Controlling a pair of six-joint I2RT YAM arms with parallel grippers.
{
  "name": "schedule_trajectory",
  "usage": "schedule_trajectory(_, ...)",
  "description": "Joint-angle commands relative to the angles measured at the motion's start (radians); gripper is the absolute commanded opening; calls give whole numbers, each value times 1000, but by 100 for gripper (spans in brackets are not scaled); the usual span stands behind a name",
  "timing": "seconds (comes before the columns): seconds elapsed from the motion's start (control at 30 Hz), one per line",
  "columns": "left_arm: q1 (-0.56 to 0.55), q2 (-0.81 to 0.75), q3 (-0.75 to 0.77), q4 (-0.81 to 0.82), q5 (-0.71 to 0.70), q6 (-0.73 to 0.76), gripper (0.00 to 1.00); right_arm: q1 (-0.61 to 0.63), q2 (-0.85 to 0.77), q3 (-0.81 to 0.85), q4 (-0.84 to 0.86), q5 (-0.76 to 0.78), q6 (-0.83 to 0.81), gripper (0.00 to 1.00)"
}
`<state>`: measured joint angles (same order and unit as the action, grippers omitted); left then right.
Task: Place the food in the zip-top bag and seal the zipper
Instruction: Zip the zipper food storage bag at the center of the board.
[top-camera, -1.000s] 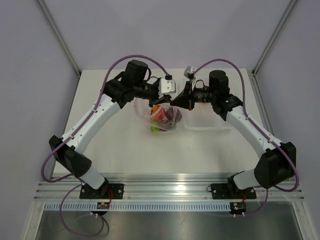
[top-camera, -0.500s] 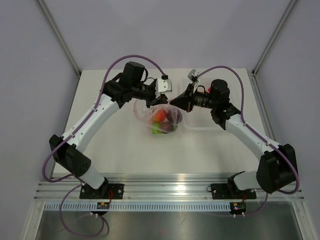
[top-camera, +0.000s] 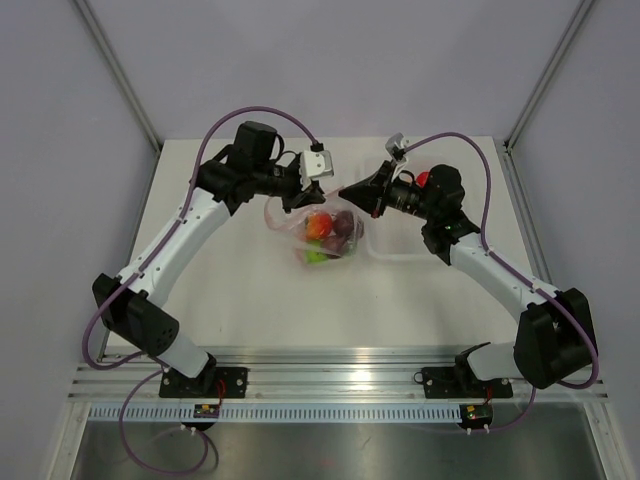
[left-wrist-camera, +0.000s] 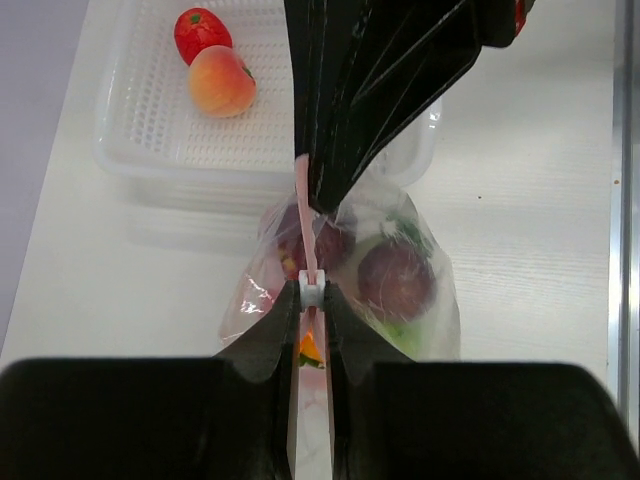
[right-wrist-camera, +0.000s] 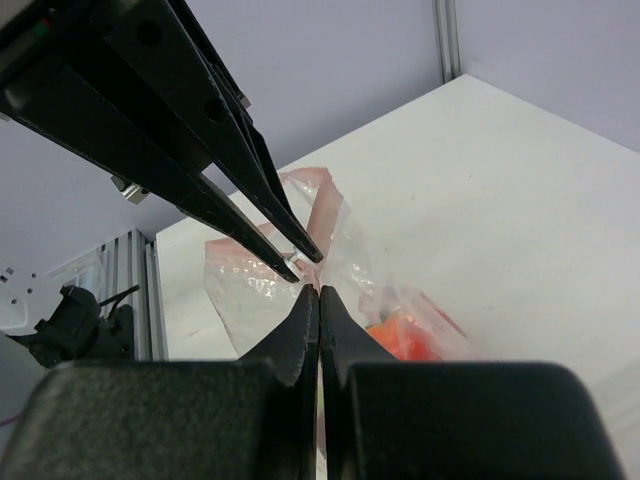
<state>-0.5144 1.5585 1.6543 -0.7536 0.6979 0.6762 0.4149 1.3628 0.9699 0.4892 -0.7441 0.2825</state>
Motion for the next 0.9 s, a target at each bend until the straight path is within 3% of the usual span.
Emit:
schedule_trajectory(0.0,42,-41,-37,-75,-61,-24,0,1,-53,16,203,90,24,0)
schedule_trajectory(0.87,183,-227,-304,19,-101,-136,0,1,-33,-16,282,268,38,0)
